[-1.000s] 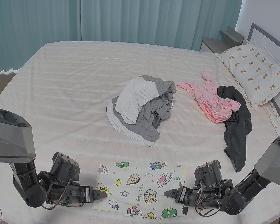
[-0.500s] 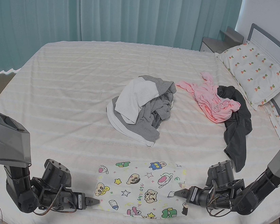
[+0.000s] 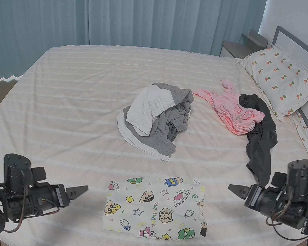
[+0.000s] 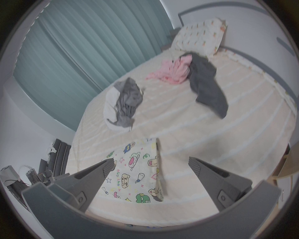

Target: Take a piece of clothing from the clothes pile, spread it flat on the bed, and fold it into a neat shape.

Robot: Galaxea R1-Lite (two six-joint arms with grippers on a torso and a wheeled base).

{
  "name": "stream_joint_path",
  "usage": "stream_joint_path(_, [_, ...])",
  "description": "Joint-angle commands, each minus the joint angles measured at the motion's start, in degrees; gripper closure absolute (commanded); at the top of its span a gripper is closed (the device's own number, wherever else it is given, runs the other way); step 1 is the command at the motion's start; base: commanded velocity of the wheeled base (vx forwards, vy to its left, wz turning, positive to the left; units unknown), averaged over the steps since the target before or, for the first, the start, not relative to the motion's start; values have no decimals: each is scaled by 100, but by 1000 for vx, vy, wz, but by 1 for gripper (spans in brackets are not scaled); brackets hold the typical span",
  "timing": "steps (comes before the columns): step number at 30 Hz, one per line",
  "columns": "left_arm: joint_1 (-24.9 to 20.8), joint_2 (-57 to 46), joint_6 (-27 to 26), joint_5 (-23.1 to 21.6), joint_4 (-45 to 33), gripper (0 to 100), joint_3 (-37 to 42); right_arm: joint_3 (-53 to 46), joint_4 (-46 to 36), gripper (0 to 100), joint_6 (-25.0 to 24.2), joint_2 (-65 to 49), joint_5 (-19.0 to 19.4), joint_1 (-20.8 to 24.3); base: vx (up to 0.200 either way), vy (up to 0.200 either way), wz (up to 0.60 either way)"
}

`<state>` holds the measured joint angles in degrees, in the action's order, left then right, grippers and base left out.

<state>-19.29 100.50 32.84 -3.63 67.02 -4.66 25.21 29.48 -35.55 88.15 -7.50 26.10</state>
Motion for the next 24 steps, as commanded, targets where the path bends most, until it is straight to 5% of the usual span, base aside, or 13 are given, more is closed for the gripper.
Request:
stream_joint_path(1, [320,-4056,-1087,1550,-1376,0,369,-245,-1603,0,1041,-3744,-1263,-26,0,0,0])
stream_joint_path(6, [364,-6077,-1816,2156,-3073,0,35,-324,-2684,0,1226,-4983,-1658,-826,0,0,0])
stream_joint_path(15, [944,-8679,-1948,2385,-7511,0,-1389,-834,-2930,0,2421,-6802,-1316,-2496,0,0,0])
stream_joint_path(24, [2113,-9347,-1957,2376,-8197,0,-1406,-1422,-3044,0,3247,-8235,-243,-3410,0,0,0])
